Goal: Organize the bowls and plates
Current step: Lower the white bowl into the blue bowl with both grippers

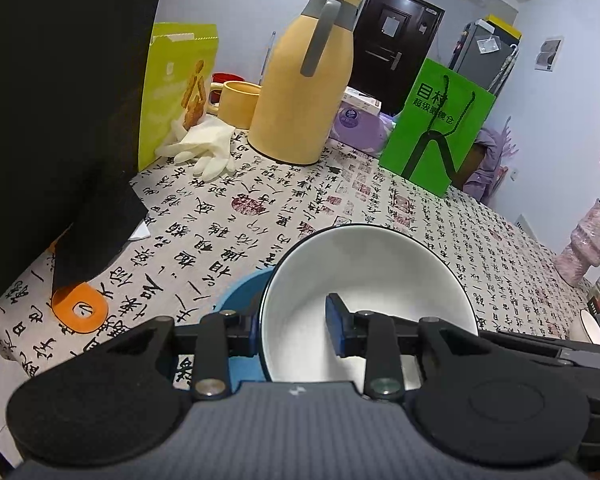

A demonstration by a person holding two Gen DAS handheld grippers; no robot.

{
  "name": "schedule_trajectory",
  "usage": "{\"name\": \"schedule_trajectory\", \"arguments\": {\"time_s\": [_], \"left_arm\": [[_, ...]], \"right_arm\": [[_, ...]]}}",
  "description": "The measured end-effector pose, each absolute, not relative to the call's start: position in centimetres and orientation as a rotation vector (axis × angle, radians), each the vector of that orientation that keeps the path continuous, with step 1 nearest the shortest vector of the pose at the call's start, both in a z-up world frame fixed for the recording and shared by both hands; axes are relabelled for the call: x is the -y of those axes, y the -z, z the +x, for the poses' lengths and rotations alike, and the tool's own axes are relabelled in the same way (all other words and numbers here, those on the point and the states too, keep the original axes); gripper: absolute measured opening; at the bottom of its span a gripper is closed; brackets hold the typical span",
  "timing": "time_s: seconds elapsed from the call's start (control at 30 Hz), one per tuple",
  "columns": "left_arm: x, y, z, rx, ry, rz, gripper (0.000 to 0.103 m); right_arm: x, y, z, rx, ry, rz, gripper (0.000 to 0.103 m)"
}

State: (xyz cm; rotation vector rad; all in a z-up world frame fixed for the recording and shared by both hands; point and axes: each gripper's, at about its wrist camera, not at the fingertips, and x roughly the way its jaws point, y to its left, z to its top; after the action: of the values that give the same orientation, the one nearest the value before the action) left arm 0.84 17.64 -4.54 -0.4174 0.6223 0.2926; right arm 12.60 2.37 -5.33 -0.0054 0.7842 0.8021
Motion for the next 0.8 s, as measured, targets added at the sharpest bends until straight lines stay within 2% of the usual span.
{"name": "schedule_trajectory", "arguments": {"time_s": [0.8], "left_arm": [[-19.2, 6.6, 1.5, -0.668, -0.303, -0.439, 0.031]], "right_arm": [[-4.3, 7.2, 13.5, -0.840, -0.807, -0.032, 0.016]]}}
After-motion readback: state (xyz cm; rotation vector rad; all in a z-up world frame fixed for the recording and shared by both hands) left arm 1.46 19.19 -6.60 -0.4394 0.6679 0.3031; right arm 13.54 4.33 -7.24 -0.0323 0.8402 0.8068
